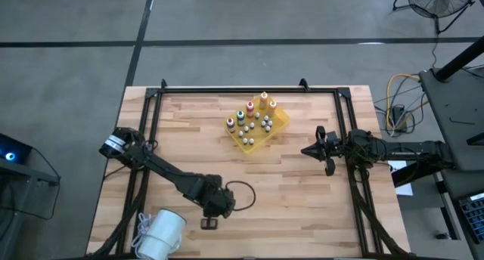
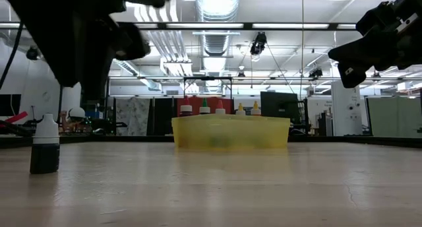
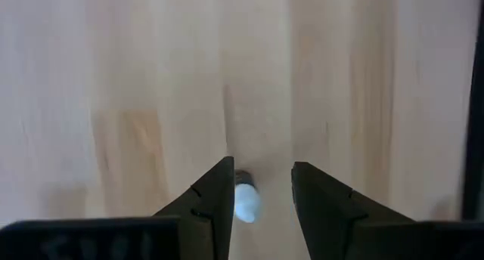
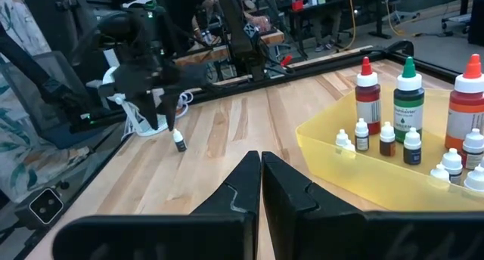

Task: Pick & Place food coloring
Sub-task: Put the small black food coloring bottle into the yellow bin

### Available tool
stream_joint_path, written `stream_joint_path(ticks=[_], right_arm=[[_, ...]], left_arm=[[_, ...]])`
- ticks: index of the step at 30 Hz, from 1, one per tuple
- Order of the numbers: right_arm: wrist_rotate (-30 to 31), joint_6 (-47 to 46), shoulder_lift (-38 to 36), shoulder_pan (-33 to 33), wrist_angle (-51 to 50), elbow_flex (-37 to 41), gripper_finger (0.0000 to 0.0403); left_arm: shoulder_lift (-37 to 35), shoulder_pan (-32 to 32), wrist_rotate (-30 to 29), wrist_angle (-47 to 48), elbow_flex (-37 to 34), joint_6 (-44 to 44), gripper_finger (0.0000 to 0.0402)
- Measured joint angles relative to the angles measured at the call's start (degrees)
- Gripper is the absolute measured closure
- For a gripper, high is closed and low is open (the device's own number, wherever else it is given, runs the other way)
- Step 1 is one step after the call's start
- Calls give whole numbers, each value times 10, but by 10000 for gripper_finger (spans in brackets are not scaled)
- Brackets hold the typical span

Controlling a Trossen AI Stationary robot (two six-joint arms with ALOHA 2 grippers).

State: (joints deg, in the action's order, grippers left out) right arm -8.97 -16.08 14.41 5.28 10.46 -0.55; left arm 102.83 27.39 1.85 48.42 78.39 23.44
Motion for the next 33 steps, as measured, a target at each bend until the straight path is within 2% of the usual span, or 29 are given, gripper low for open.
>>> stream_joint_path(ticks=[6, 10, 17, 21, 29, 33], right_arm=[[0, 0, 0, 0, 0, 0, 394], [0, 0, 0, 0, 0, 0, 394], [0, 0, 0, 0, 0, 0, 394], [0, 0, 0, 0, 0, 0, 394], [0, 0, 0, 0, 0, 0, 394], [0, 0, 0, 0, 0, 0, 394]], left_arm=[[0, -5, 6, 0, 0, 304, 297], [0, -4, 21, 8, 0, 425, 297], [0, -3, 23, 70, 0, 441, 296], [-1, -3, 22, 112, -8, 418, 291], [-1, 2, 39, 96, -26, 410, 224], [-1, 2, 66, 91, -26, 410, 197]])
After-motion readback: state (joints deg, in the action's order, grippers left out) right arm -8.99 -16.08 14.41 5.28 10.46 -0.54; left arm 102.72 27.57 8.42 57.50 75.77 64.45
